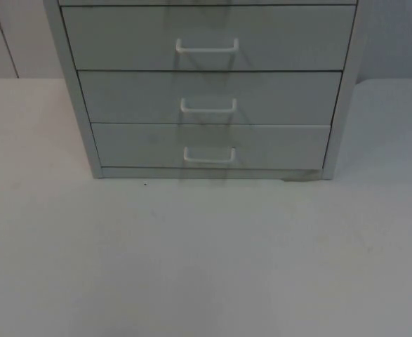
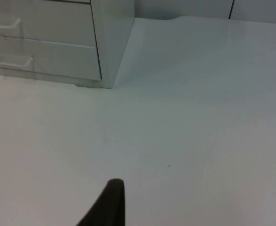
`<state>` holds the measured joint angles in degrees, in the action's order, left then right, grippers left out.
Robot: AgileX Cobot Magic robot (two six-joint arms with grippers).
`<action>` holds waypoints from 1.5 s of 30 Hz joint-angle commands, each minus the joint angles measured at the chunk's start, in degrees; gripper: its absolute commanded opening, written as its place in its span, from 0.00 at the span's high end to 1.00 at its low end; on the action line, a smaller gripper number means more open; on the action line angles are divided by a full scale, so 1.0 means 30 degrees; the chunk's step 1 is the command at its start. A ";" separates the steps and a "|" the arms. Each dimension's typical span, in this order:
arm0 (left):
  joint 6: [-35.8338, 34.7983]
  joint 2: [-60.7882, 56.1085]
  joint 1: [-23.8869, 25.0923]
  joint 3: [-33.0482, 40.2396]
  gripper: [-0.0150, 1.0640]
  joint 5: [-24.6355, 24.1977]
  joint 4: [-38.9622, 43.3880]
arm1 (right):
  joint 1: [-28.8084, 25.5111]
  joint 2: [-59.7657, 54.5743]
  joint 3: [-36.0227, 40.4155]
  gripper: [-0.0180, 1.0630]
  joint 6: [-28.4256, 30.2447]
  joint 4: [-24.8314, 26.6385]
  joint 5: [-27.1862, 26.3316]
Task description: Open the drawer with the left hand, place the block into the drawer with the right hand, then close the drawer with the left hand.
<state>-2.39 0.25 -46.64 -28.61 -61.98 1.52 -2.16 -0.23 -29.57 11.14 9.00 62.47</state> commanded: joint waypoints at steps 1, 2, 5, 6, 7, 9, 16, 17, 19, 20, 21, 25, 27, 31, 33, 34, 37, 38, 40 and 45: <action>0.0061 -0.0083 0.0032 0.0073 0.01 0.0123 -0.0213 | 0.0218 0.0078 0.0010 0.01 0.0147 0.0045 -0.0009; 0.0061 -0.0083 0.0032 0.0073 0.01 0.0123 -0.0213 | 0.0415 0.0078 0.0010 0.01 0.0196 0.0045 -0.0009; 0.0061 -0.0083 0.0446 0.0073 0.01 0.0123 -0.0210 | 0.0962 0.0078 0.0010 0.01 0.0233 0.0045 -0.0009; 0.0061 -0.0083 0.0840 0.0073 0.01 0.0123 -0.0210 | 0.1187 0.0078 0.0010 0.01 0.0307 0.0045 -0.0009; 0.0061 -0.0083 0.1268 0.0073 0.01 0.0123 -0.0210 | 0.1392 0.0078 0.0010 0.01 0.0344 0.0045 -0.0009; 0.0061 -0.0083 0.2688 0.0073 0.01 0.0123 -0.0210 | 0.1808 0.0078 0.0010 0.01 0.0442 0.0045 -0.0009; 0.0061 -0.0083 0.7287 0.0073 0.01 0.0123 -0.0210 | 0.2023 0.0078 -0.0023 0.01 0.0416 -0.0295 0.0033; 0.0061 -0.0083 0.8340 0.0073 0.01 0.0123 -0.0210 | 0.1985 0.0078 -0.0023 0.01 -0.0096 -0.0525 -0.0005; 0.0061 -0.0083 1.0355 0.0073 0.01 0.0123 -0.0210 | 0.1985 0.0078 -0.0023 0.01 -0.1388 -0.1496 -0.0125; 0.0061 -0.0083 1.1157 0.0073 0.01 0.0123 -0.0210 | 0.1985 0.0078 -0.0023 0.01 -0.2043 -0.1967 -0.0183; 0.0061 -0.0083 1.2084 0.0073 0.01 0.0123 -0.0210 | 0.1985 0.0078 -0.0023 0.01 -0.2642 -0.2286 -0.0176; 0.0061 -0.0083 1.4466 0.0073 0.01 0.0123 -0.0210 | 0.1985 0.0078 -0.0023 0.01 -0.2867 -0.2479 -0.0176; 0.0061 -0.0083 1.5731 0.0073 0.01 0.0123 -0.0210 | 0.1985 0.0078 -0.0023 0.01 -0.2867 -0.2479 -0.0176; 0.0061 -0.0083 1.6235 0.0073 0.01 0.0123 -0.0210 | 0.1985 0.0078 -0.0023 0.01 -0.2913 -0.2556 -0.0176; 0.0061 -0.0083 1.6235 0.0073 0.01 0.0123 -0.0210 | 0.1985 0.0078 -0.0023 0.01 -0.3199 -0.2778 -0.0176; 0.0061 -0.0083 1.6235 0.0073 0.01 0.0123 -0.0210 | 0.1985 0.0078 -0.0023 0.01 -0.3199 -0.2778 -0.0176; 0.0061 -0.0083 1.6235 0.0073 0.01 0.0123 -0.0210 | 0.1985 0.0078 0.0013 0.01 -0.3507 -0.3001 -0.0176; 0.0061 -0.0083 1.6235 0.0073 0.01 0.0123 -0.0210 | 0.1985 0.0078 0.0013 0.01 -0.3507 -0.3001 -0.0176; 0.0061 -0.0083 1.6235 0.0073 0.01 0.0123 -0.0210 | 0.1985 0.0078 0.0013 0.01 -0.3507 -0.3001 -0.0176; 0.0061 -0.0083 1.6235 0.0073 0.01 0.0123 -0.0210 | 0.1985 0.0078 0.0013 0.01 -0.3507 -0.3001 -0.0176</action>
<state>-2.39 0.25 1.99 -28.61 -61.98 1.30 3.70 -0.23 -29.57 0.83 0.39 62.57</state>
